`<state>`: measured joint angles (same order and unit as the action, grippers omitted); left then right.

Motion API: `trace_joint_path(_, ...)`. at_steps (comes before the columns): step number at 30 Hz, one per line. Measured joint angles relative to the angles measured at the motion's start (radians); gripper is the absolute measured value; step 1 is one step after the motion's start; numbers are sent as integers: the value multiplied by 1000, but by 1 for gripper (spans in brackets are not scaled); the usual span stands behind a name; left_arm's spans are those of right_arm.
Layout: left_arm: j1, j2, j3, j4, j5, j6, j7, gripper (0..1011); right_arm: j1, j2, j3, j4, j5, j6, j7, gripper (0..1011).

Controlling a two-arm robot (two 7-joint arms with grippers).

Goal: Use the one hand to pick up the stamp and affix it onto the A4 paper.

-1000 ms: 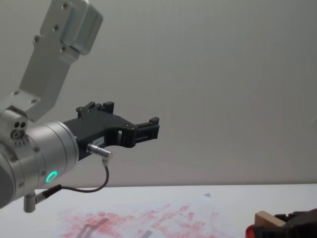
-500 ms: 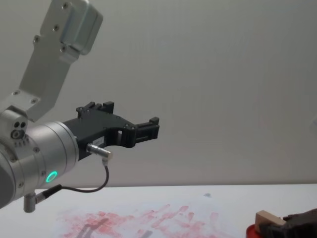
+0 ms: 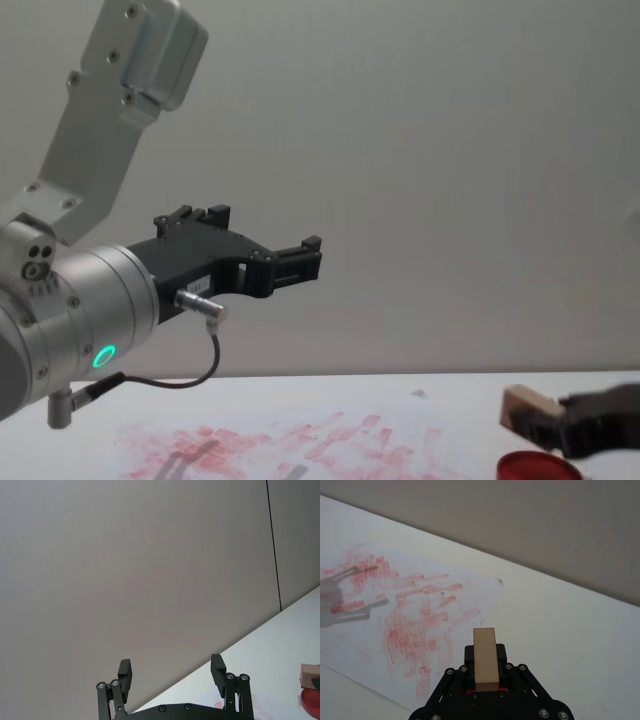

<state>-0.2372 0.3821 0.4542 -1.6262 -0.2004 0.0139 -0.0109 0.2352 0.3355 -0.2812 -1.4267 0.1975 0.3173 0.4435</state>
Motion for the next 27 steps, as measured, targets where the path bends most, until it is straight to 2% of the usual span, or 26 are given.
trace_joint_path(10, 0, 0, 0, 0, 0, 0, 0, 1001, 40, -25, -10, 2, 8, -65, 52, 218)
trace_joint_path(15, 0, 0, 0, 0, 0, 0, 0, 1001, 86, -57, -25, 42, 23, -86, 110, 218)
trace_joint_path(22, 0, 0, 0, 0, 0, 0, 0, 1001, 131, -88, -42, 95, 30, -75, 167, 218)
trace_joint_path(27, 0, 0, 0, 0, 0, 0, 0, 1001, 165, -108, -55, 142, 26, -41, 204, 218)
